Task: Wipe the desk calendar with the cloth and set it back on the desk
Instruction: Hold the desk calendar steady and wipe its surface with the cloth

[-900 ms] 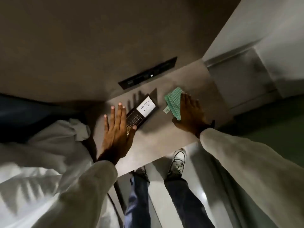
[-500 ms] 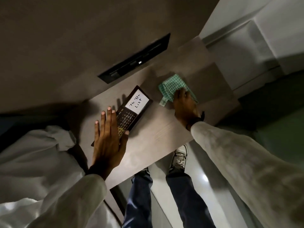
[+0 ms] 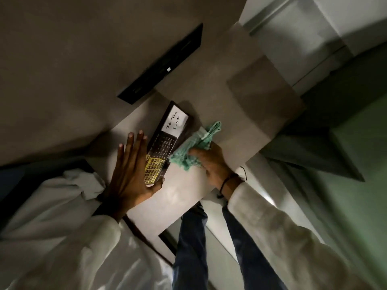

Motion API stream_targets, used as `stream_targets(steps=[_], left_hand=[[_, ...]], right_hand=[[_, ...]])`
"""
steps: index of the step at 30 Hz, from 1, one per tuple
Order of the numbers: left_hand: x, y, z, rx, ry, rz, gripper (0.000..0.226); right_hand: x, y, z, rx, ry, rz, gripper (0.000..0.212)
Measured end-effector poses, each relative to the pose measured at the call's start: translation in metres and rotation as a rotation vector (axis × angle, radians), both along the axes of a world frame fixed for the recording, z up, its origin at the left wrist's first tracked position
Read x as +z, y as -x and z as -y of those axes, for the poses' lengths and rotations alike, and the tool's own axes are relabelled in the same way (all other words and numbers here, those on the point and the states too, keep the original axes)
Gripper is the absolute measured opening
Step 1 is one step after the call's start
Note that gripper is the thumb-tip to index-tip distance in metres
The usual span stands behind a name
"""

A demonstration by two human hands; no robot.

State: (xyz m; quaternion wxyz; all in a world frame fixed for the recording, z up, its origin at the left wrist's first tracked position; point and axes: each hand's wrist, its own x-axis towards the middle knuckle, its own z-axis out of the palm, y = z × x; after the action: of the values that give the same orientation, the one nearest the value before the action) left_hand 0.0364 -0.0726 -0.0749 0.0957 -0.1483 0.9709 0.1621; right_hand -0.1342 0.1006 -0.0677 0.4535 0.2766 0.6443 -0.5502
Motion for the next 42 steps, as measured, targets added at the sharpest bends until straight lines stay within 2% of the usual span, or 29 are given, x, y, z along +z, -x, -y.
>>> stream_targets(steps=[3,7,13,16,18,24,28,32,38,42], left_hand=[[-0.006,0.003,0.007,-0.069,0.018,-0.003,0.139],[-0.013,0.003,0.006,-0.074,0.019,-0.052,0.133],[-0.017,0.003,0.004,-0.059,0.006,-0.083,0.128],[-0.019,0.002,0.002,-0.044,-0.004,-0.100,0.129],[-0.020,0.001,0.001,-0.044,0.009,-0.117,0.127],[-0.022,0.001,0.000,-0.041,0.014,-0.130,0.123],[-0.024,0.000,-0.001,-0.036,0.029,-0.109,0.124],[-0.023,0.001,-0.004,-0.028,0.048,-0.126,0.120],[-0.021,0.003,-0.003,-0.030,0.083,-0.120,0.119],[-0.021,0.004,-0.003,-0.034,0.126,-0.150,0.111]], right_hand=[[-0.006,-0.025,0.021,0.013,-0.095,-0.180,0.044],[-0.009,-0.037,0.038,0.153,-0.201,-0.363,0.048],[-0.011,-0.035,0.036,0.174,-0.384,-0.565,0.018],[-0.012,-0.042,0.042,0.213,-0.330,-0.468,0.004],[-0.015,-0.046,0.048,0.190,-0.270,-0.437,0.010],[-0.019,-0.047,0.055,0.200,-0.266,-0.357,0.021],[-0.018,-0.042,0.059,0.191,-0.287,-0.378,0.018],[-0.017,-0.050,0.059,0.186,-0.210,-0.416,0.020],[-0.025,-0.047,0.057,0.270,-0.346,-0.531,0.009],[-0.025,-0.051,0.060,0.245,-0.234,-0.510,0.011]])
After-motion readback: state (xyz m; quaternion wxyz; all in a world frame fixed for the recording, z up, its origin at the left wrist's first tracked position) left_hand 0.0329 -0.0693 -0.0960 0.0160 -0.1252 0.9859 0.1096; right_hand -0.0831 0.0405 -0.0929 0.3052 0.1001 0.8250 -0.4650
